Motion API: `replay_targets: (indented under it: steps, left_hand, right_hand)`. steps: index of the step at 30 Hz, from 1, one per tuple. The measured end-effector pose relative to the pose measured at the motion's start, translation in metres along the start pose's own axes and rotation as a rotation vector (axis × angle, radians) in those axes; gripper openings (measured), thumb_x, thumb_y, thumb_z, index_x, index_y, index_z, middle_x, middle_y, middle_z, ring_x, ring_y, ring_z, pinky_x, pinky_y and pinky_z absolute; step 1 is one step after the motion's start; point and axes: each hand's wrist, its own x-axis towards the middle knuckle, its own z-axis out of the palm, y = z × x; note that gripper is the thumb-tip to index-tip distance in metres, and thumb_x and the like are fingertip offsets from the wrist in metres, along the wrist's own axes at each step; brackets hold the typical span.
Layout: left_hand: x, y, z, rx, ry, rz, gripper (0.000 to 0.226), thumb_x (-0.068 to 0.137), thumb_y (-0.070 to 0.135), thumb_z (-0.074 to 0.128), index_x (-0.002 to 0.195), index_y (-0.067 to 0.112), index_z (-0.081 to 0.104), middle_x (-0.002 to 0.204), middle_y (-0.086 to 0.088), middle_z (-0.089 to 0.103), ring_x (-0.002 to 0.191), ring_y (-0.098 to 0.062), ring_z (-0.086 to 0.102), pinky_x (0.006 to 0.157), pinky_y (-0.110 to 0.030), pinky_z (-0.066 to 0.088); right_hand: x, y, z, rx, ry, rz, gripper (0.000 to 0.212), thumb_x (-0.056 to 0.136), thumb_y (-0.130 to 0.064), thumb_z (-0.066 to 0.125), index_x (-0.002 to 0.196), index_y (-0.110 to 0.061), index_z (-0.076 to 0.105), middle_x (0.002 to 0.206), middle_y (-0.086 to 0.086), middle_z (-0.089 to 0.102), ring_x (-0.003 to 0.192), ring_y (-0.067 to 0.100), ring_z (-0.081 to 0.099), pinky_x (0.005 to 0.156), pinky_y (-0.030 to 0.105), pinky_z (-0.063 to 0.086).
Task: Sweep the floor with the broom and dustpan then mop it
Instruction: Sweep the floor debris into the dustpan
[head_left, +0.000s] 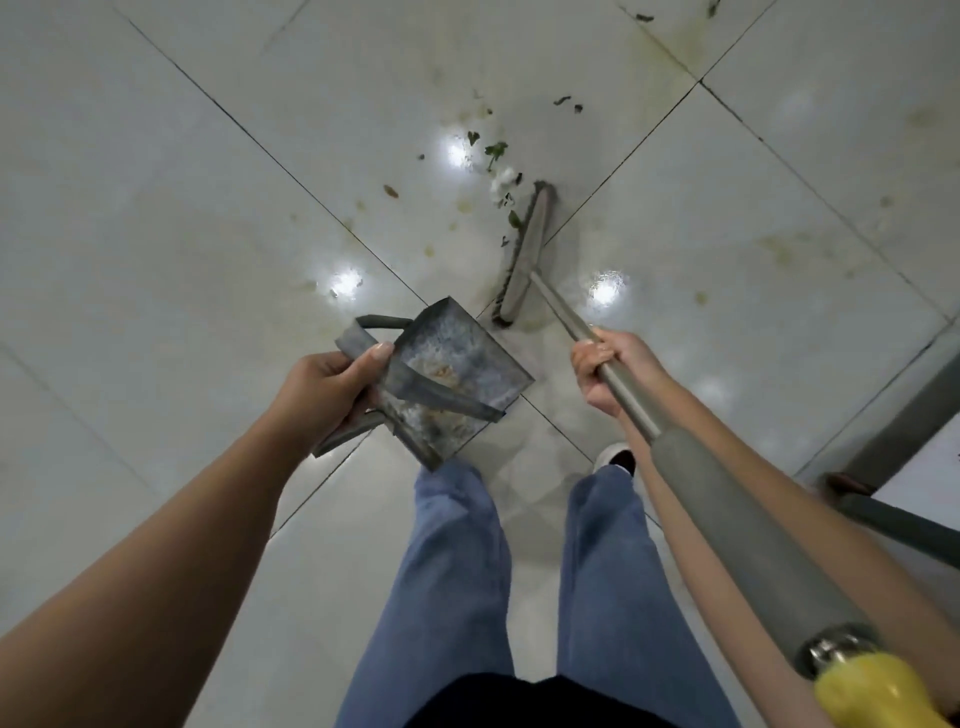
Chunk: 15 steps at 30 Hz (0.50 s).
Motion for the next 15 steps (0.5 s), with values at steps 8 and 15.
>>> replay_targets:
  steps: [8,15]
  left_hand:
    - [0.03,-0.011,-0.069,-0.017,-0.011,0.041,0.054,0.09,0.033,0.057,0.043,0.009,0.046,0.028,0.004,0.037,0.026,-0.006,0.03,0.032,-0.013,0.028]
    - [0.063,-0.023,-0.088,0.026,0.027,-0.013,0.052,0.085,0.044,0.06,0.058,-0.001,0.057,0.036,-0.001,0.045,0.029,-0.011,0.036,0.034,-0.015,0.032]
  right_hand:
    - [-0.004,0.045,0.005,0.097,0.135,-0.085,0.035,0.102,-0.021,0.028,0.071,-0.008,0.036,0.033,0.0,0.036,0.017,0.002,0.033,0.027,0.012,0.035]
    - [0.039,0.047,0.034,0.166,0.04,-0.036,0.034,0.102,-0.013,0.026,0.069,-0.009,0.035,0.034,0.002,0.036,0.019,0.004,0.035,0.029,0.011,0.037]
